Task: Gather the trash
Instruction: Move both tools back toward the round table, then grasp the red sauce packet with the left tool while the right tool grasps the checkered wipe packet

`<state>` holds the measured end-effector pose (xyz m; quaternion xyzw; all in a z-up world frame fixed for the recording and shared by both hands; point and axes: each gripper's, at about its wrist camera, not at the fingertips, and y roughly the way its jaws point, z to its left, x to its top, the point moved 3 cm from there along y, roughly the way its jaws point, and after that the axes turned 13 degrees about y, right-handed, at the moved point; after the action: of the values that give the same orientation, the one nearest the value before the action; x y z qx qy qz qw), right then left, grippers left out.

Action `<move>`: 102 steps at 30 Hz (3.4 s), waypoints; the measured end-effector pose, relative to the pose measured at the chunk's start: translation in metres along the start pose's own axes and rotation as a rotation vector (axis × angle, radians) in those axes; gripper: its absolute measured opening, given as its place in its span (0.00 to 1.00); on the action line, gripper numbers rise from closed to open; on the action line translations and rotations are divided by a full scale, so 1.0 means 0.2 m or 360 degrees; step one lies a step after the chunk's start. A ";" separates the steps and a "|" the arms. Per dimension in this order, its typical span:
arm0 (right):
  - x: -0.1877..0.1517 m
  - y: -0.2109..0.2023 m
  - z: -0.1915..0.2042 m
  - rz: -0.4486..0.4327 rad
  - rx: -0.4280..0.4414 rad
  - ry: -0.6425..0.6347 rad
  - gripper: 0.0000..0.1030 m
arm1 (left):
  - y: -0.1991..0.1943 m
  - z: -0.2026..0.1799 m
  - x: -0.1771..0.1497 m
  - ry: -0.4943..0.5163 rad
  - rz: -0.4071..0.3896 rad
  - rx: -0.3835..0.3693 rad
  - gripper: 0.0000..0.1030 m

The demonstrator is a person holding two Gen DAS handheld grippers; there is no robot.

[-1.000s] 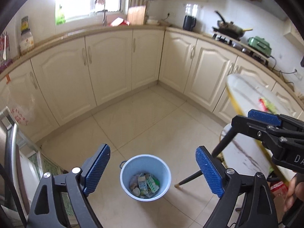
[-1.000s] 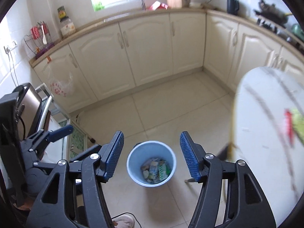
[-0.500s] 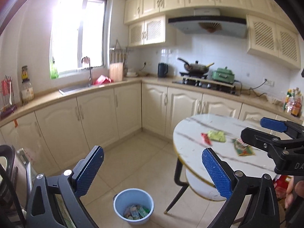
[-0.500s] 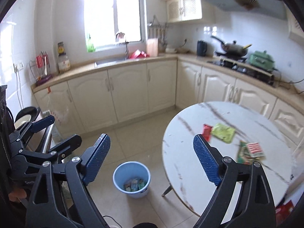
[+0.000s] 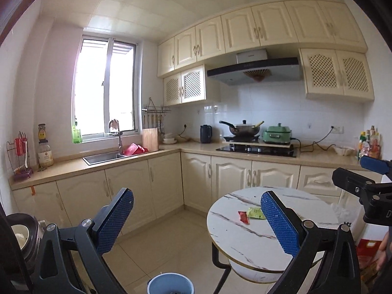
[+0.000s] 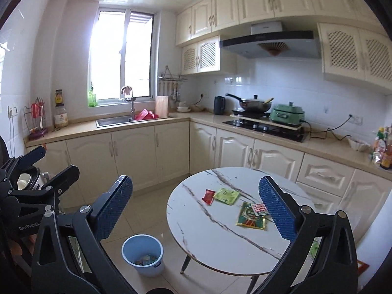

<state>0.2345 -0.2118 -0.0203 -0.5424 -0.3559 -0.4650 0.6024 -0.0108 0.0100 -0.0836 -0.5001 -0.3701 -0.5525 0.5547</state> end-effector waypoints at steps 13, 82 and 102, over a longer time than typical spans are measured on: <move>0.11 -0.21 -0.17 -0.0156 -0.0123 0.0074 1.00 | -0.20 -0.13 -0.09 0.0007 -0.0142 -0.0031 0.99; -0.65 1.92 -1.34 0.1056 -0.0112 0.0138 0.58 | 3.32 -0.49 -0.11 0.0195 0.0987 -0.0536 0.99; -0.58 1.82 -1.34 0.0941 0.0018 0.0190 0.06 | 3.21 -0.52 -0.18 0.0179 0.1025 -0.0606 0.99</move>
<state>0.5212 -0.4622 -0.2883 -0.5909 -0.1490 -0.2985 0.7345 0.6024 -0.1518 -0.2348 -0.6538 -0.0538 -0.4353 0.6166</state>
